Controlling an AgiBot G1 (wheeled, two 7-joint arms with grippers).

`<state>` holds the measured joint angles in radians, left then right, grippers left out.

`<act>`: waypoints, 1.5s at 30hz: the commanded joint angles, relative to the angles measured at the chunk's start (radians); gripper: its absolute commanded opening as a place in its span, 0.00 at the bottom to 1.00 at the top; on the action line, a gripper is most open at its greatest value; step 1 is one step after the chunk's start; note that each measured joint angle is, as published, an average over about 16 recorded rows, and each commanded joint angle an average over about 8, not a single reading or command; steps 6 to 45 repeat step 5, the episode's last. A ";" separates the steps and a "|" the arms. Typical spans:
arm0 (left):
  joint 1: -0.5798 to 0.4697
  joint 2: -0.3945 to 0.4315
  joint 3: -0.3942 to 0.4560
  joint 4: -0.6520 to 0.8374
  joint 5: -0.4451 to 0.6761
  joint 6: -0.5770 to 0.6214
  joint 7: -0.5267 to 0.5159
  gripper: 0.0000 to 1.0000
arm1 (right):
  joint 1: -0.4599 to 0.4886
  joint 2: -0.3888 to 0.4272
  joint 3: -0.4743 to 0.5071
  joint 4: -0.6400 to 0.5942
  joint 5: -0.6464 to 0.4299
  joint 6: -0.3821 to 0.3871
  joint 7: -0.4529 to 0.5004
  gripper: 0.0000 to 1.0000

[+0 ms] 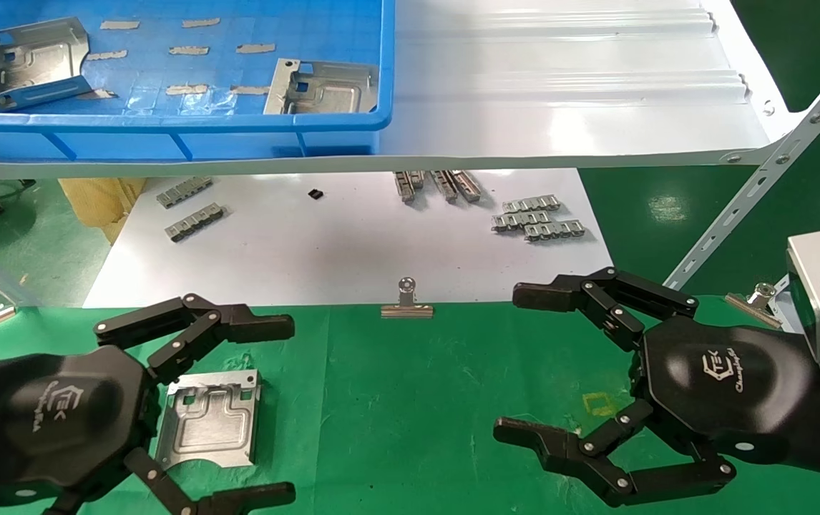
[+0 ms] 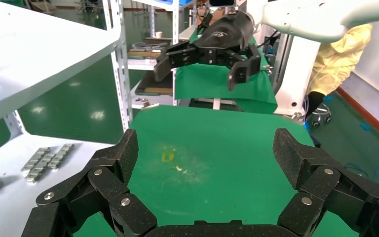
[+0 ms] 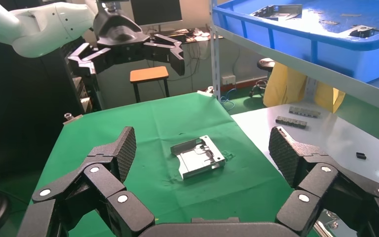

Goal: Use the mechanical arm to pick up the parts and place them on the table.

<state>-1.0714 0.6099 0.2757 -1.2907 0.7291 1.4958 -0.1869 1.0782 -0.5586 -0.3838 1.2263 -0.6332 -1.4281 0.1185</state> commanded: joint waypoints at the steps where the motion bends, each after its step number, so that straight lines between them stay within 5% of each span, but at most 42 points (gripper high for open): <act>1: 0.015 -0.006 -0.018 -0.029 -0.005 -0.002 -0.014 1.00 | 0.000 0.000 0.000 0.000 0.000 0.000 0.000 1.00; 45: 0.014 -0.006 -0.017 -0.026 -0.006 -0.002 -0.011 1.00 | 0.000 0.000 0.000 0.000 0.000 0.000 0.000 1.00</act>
